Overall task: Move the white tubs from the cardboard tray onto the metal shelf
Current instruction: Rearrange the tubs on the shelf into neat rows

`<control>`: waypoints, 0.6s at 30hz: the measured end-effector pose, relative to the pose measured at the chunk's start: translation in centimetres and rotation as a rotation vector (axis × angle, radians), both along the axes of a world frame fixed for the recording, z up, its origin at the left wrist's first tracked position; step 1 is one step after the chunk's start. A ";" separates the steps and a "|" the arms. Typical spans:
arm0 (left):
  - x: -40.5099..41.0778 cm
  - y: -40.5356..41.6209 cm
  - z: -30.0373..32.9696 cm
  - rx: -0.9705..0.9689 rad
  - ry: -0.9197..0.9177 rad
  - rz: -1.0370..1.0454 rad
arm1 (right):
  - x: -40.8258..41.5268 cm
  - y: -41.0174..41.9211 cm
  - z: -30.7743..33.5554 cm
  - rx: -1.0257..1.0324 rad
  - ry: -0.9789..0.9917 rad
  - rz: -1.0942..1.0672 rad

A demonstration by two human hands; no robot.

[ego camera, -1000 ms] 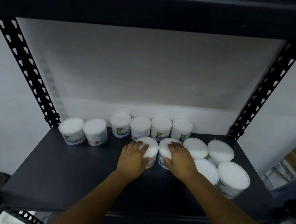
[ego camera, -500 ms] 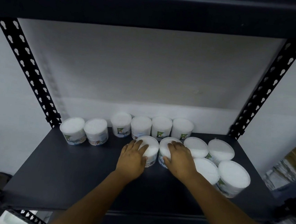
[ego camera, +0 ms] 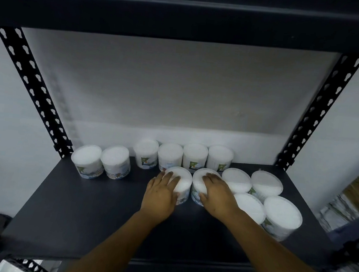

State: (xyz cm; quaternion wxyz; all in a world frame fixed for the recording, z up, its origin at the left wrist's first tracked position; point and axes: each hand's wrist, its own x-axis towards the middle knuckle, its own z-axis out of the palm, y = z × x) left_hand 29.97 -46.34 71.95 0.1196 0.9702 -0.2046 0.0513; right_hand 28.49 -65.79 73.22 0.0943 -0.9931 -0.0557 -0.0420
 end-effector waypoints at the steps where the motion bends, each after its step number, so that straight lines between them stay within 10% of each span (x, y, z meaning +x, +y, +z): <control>1: -0.1 -0.1 0.0 -0.008 -0.010 0.013 | 0.0 0.0 0.0 0.001 0.000 0.004; 18: 0.4 0.1 -0.2 0.015 -0.003 -0.009 | 0.2 0.1 0.0 -0.033 -0.028 0.003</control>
